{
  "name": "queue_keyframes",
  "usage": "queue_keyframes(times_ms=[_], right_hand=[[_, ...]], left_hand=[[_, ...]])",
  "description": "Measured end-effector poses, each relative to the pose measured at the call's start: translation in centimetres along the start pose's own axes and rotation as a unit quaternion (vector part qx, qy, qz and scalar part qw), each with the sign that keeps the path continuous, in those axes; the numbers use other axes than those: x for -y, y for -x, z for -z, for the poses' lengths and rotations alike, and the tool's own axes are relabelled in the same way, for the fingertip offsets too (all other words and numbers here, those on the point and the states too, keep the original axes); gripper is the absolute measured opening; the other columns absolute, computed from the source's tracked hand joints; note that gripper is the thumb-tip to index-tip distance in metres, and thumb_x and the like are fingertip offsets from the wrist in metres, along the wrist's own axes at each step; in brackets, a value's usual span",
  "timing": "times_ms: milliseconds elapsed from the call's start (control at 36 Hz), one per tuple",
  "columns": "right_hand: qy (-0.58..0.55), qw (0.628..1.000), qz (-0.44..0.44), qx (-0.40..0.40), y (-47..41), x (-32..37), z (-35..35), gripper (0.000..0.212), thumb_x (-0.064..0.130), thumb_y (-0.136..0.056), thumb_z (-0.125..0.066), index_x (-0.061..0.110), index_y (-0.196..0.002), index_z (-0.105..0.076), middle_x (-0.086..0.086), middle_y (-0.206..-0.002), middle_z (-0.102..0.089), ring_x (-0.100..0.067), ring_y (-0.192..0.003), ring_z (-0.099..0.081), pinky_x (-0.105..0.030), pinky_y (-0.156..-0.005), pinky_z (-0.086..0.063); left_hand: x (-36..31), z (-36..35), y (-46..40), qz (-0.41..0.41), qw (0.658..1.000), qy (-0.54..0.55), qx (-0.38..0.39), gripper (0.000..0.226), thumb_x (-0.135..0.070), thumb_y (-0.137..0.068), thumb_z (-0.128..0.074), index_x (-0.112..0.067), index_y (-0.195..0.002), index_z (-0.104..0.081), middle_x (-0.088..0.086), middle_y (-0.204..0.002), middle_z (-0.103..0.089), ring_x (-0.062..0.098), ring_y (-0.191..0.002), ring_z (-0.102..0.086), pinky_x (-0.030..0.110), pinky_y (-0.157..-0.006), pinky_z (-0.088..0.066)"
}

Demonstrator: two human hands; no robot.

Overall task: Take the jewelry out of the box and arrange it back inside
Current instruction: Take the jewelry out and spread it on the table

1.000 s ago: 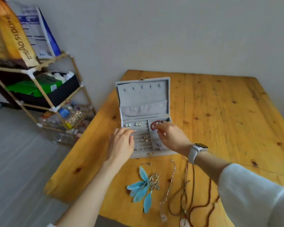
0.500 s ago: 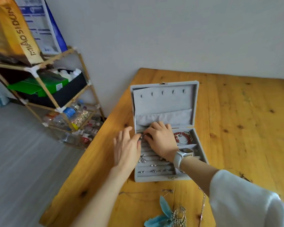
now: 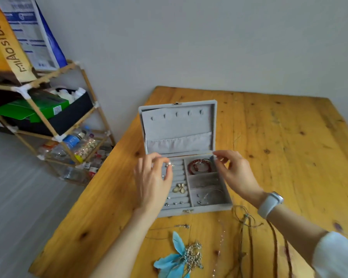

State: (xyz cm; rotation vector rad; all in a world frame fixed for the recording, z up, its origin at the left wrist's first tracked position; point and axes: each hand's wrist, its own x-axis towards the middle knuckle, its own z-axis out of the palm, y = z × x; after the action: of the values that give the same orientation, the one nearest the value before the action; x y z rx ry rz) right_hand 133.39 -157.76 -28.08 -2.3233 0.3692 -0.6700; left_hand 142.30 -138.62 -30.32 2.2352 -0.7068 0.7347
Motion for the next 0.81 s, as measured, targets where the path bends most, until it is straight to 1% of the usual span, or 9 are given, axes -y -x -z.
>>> queue_keyframes(times_ms=[83, 167, 222, 278, 333, 389, 444, 611, 806], right_hand=[[-0.007, 0.998, -0.062, -0.019, 1.2, -3.0, 2.7, 0.012, 0.008, -0.085, -0.061, 0.012, -0.096, -0.066, 0.003, -0.083, -0.060, -0.013, -0.078, -0.054, -0.009, -0.066, -0.036], [-0.017, 0.991, -0.131, -0.014, 2.2, -6.2, 5.2, 0.008, 0.010, -0.087, -0.059, 0.015, -0.091, -0.064, 0.001, -0.081, -0.060, -0.016, -0.080, -0.055, -0.019, -0.069, -0.036], [-0.010, 0.988, -0.153, -0.015, 2.7, -8.0, 6.7, 0.008, 0.010, -0.087, -0.059, 0.014, -0.092, -0.064, 0.004, -0.079, -0.059, -0.017, -0.079, -0.055, -0.024, -0.071, -0.036], [0.009, 0.987, -0.157, -0.023, 2.9, -9.5, 7.9, 0.007, 0.011, -0.086, -0.060, 0.015, -0.091, -0.064, 0.002, -0.081, -0.060, -0.018, -0.078, -0.054, -0.026, -0.071, -0.037], [0.026, 0.986, -0.163, -0.029, 2.9, -10.7, 8.7, 0.007, 0.013, -0.086, -0.061, 0.013, -0.092, -0.065, -0.002, -0.084, -0.061, -0.018, -0.080, -0.053, -0.026, -0.071, -0.037], [0.040, 0.983, -0.174, -0.034, 2.8, -11.6, 8.9, 0.008, 0.015, -0.087, -0.061, 0.013, -0.092, -0.065, -0.001, -0.084, -0.060, -0.020, -0.082, -0.054, -0.027, -0.070, -0.038], [0.055, 0.982, -0.176, -0.040, 2.6, -12.3, 8.7, 0.008, 0.017, -0.086, -0.060, 0.013, -0.092, -0.064, -0.003, -0.087, -0.063, -0.022, -0.087, -0.056, -0.032, -0.075, -0.044], [0.120, 0.982, -0.135, -0.055, 1.7, -12.9, 6.7, 0.012, 0.022, -0.085, -0.062, 0.014, -0.093, -0.067, -0.005, -0.094, -0.065, -0.026, -0.094, -0.054, -0.037, -0.080, -0.040], [0.145, 0.981, -0.116, -0.052, 1.0, -12.8, 5.7, 0.014, 0.029, -0.087, -0.059, 0.020, -0.095, -0.067, 0.000, -0.096, -0.062, -0.021, -0.097, -0.048, -0.031, -0.076, -0.028]], left_hand=[[-3.9, -1.3, 0.5, -0.017, 0.994, 0.098, 0.041, 0.016, -0.025, -0.082, -0.050, -0.017, -0.087, -0.063, -0.004, -0.087, -0.062, 0.014, -0.086, -0.050, 0.032, -0.075, -0.040], [-7.9, -3.6, 0.7, -0.019, 0.985, 0.146, 0.085, 0.016, -0.026, -0.079, -0.050, -0.020, -0.083, -0.063, -0.007, -0.078, -0.065, 0.011, -0.078, -0.050, 0.028, -0.073, -0.037], [-10.5, -5.4, 0.5, -0.006, 0.982, 0.152, 0.112, 0.013, -0.025, -0.077, -0.053, -0.021, -0.080, -0.065, -0.008, -0.073, -0.065, 0.015, -0.071, -0.053, 0.030, -0.070, -0.037], [-12.7, -7.2, 0.3, 0.001, 0.979, 0.141, 0.150, 0.008, -0.020, -0.076, -0.059, -0.021, -0.079, -0.066, -0.008, -0.073, -0.066, 0.021, -0.070, -0.056, 0.033, -0.069, -0.039], [-14.5, -9.0, 0.0, -0.006, 0.972, 0.118, 0.201, 0.008, -0.018, -0.080, -0.061, -0.021, -0.085, -0.067, -0.007, -0.083, -0.069, 0.023, -0.081, -0.058, 0.036, -0.074, -0.040], [-15.9, -10.4, -0.3, -0.020, 0.968, 0.081, 0.239, 0.011, -0.021, -0.086, -0.058, -0.023, -0.093, -0.066, -0.006, -0.094, -0.069, 0.021, -0.093, -0.055, 0.034, -0.078, -0.035], [-16.9, -11.6, -0.6, -0.033, 0.964, 0.050, 0.259, 0.013, -0.024, -0.089, -0.056, -0.023, -0.098, -0.065, -0.004, -0.098, -0.069, 0.020, -0.097, -0.054, 0.032, -0.077, -0.031], [-17.4, -14.2, -0.8, -0.038, 0.961, -0.010, 0.274, 0.017, -0.027, -0.091, -0.054, -0.025, -0.104, -0.064, -0.005, -0.106, -0.067, 0.017, -0.102, -0.052, 0.033, -0.083, -0.031], [-16.3, -14.2, -1.0, -0.066, 0.957, -0.047, 0.277, 0.020, -0.032, -0.090, -0.055, -0.029, -0.107, -0.064, -0.008, -0.109, -0.065, 0.017, -0.102, -0.048, 0.034, -0.082, -0.027]])
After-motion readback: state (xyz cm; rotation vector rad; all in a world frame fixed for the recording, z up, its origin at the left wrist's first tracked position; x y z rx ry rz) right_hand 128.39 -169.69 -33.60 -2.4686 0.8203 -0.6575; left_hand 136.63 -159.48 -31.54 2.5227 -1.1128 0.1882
